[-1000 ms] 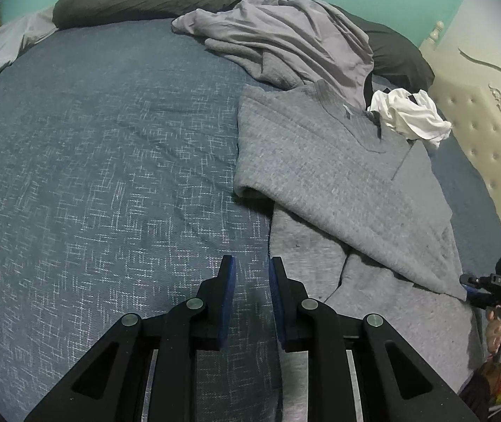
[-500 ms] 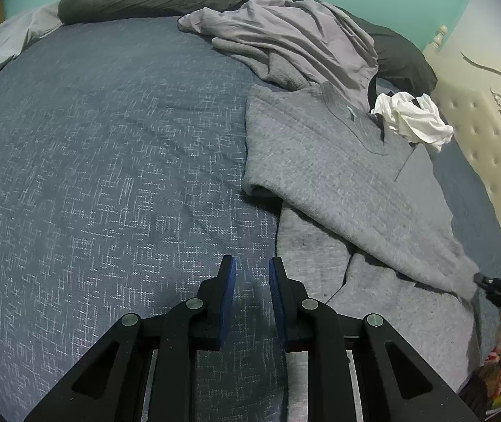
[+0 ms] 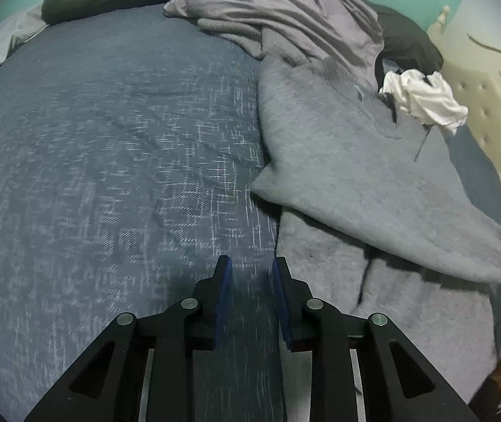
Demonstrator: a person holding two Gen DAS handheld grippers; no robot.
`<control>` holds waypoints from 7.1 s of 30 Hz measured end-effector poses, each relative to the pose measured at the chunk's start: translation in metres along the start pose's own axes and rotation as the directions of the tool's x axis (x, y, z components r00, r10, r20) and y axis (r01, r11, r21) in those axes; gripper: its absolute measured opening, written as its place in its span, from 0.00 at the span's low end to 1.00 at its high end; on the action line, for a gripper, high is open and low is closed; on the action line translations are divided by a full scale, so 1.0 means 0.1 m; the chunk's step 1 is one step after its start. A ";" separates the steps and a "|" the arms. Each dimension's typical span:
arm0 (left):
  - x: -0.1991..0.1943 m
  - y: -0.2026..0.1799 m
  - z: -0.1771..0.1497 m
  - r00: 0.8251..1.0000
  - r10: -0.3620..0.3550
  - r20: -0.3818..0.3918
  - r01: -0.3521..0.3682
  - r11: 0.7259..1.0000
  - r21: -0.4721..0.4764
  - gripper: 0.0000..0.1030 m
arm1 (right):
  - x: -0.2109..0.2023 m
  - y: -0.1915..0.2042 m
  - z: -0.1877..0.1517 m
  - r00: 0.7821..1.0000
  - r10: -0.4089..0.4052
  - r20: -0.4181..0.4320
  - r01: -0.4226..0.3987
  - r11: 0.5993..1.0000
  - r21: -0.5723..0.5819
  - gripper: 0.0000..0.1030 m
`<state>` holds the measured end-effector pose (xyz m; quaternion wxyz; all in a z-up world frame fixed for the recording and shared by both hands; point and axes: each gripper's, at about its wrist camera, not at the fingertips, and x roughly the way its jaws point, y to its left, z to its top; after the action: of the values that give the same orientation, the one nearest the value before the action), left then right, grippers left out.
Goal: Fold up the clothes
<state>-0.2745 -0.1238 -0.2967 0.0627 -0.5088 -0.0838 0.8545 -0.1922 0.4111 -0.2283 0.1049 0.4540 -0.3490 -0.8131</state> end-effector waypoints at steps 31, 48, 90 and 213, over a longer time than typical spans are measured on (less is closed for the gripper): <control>0.35 -0.33 0.37 0.991 -0.078 0.108 0.052 0.974 0.222 0.23 | -0.03 -0.31 0.13 1.000 0.018 0.006 -0.018 0.998 0.056 0.04; 0.44 -0.29 0.43 0.991 -0.083 0.106 0.060 0.976 0.209 0.33 | 0.03 -0.26 0.09 1.000 0.024 -0.008 -0.024 0.999 0.046 0.04; 0.09 0.49 0.33 0.995 -0.063 0.078 0.065 0.998 -0.021 0.08 | 0.38 -0.43 -0.38 0.969 -0.163 -0.188 0.158 0.986 -0.044 0.04; 0.15 0.50 0.20 0.985 -0.017 0.170 0.029 0.997 -0.070 0.37 | 4.61 3.10 0.97 0.913 -0.098 -0.395 -0.127 0.854 -0.504 0.07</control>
<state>-0.3004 -0.1711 -0.3109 0.0470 -0.4355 -0.1254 0.8902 -0.5776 0.0046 -0.2964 0.3000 0.5649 -0.0905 -0.7633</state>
